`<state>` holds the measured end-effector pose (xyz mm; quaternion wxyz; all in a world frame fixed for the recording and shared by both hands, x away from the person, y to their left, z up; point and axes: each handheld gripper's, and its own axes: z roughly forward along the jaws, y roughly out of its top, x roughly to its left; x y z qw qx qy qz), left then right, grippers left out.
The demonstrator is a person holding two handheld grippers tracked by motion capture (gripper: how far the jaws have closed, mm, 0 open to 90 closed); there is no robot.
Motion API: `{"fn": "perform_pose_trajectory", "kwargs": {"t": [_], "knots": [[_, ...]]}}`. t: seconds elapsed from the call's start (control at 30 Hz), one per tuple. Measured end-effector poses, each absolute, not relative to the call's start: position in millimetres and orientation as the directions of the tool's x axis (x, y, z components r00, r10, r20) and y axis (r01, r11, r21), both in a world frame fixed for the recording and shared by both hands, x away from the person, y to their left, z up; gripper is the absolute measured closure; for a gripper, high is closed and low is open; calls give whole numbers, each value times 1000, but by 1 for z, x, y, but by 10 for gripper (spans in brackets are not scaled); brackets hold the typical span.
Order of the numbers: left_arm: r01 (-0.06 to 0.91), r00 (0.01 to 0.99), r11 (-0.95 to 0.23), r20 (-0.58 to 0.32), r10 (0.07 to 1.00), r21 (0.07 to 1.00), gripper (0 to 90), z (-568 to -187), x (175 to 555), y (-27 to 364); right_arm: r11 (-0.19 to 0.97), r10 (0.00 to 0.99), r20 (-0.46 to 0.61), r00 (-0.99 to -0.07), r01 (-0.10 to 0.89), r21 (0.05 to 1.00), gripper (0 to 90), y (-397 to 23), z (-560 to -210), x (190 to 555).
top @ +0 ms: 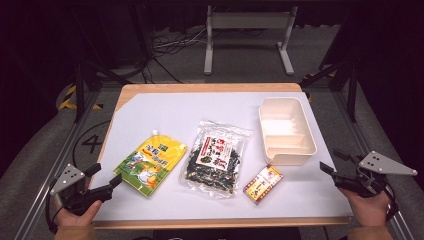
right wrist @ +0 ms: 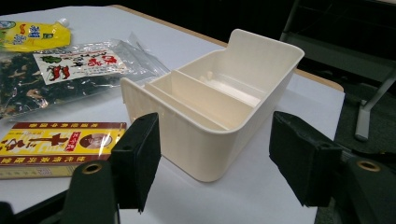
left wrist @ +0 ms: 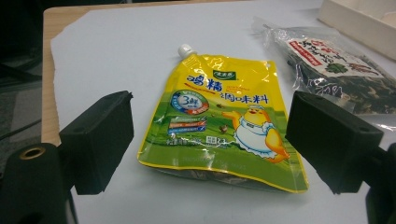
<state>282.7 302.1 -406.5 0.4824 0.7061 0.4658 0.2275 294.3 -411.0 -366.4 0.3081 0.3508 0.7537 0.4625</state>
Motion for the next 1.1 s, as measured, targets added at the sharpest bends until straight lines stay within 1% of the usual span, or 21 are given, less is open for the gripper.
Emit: {"fn": "perform_pose_trajectory", "kwargs": {"t": [0.27, 0.47, 0.57, 0.77, 1.0, 1.1], "knots": [[433, 474, -109, -123, 872, 895, 155, -404, 285, 298, 329, 811, -145, -566, 237, 914, 332, -411, -367, 292], [429, 500, -136, -109, 859, 893, 155, -399, 290, 288, 327, 814, -145, -562, 237, 915, 325, -413, -367, 290], [423, 520, -176, -80, 850, 889, 155, -397, 297, 279, 326, 815, -144, -561, 238, 915, 323, -413, -367, 290], [414, 567, -223, -58, 822, 882, 155, -386, 310, 256, 332, 813, -146, -564, 242, 912, 317, -413, -368, 289], [451, 575, -226, -87, 814, 863, 161, -377, 325, 236, 336, 811, -148, -566, 244, 910, 310, -412, -369, 290], [449, 584, -231, -87, 807, 863, 162, -372, 330, 230, 336, 810, -147, -567, 244, 910, 308, -412, -370, 290]]}}
